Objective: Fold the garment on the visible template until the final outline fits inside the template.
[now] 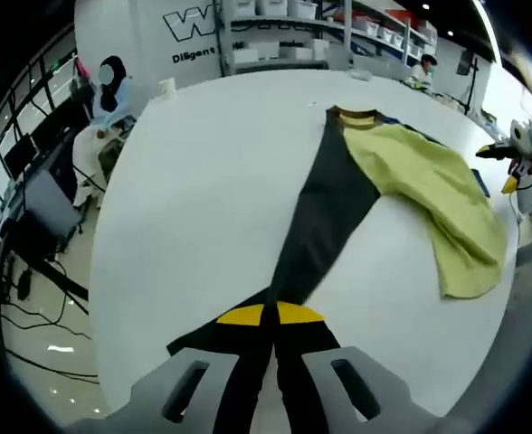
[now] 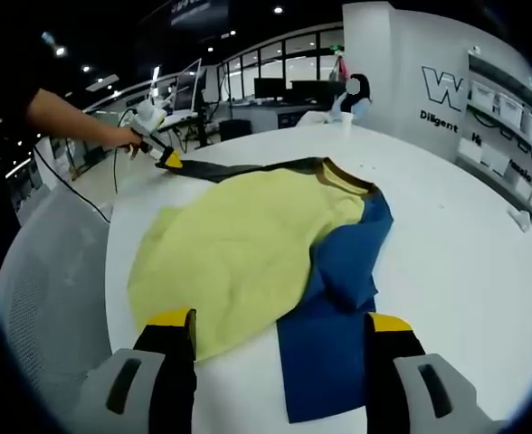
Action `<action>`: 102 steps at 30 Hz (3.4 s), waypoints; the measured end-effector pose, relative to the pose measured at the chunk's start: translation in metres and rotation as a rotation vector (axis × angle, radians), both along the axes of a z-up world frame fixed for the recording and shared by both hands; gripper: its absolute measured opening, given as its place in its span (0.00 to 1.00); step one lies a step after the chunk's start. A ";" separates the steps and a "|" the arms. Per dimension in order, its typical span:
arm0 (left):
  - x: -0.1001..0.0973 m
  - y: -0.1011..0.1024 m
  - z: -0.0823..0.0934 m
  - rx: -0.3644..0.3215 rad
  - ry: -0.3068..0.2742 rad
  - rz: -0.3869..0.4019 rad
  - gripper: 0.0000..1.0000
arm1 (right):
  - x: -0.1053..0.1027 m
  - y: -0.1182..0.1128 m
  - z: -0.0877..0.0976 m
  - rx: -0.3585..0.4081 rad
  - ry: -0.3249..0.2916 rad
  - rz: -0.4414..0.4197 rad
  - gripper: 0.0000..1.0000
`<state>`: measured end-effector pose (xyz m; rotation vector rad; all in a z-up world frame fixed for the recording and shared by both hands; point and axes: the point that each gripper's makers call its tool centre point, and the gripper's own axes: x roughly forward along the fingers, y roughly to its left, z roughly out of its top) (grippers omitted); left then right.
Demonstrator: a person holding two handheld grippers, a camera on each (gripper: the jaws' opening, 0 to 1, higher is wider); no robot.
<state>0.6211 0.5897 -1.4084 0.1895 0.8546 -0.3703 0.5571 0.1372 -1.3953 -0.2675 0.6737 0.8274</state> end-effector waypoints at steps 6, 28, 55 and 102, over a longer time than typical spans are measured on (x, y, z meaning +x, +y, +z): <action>0.016 0.013 0.010 -0.077 -0.008 0.121 0.05 | -0.002 0.002 -0.002 0.000 0.005 0.000 0.71; 0.029 -0.022 0.003 0.044 -0.112 -0.041 0.22 | 0.000 -0.002 -0.002 0.008 0.004 -0.032 0.70; 0.026 -0.067 -0.027 0.174 -0.103 -0.310 0.19 | -0.004 -0.007 0.001 0.009 -0.011 -0.047 0.71; 0.048 -0.024 0.022 -0.103 0.003 -0.029 0.03 | 0.002 0.007 0.007 0.022 -0.024 -0.039 0.70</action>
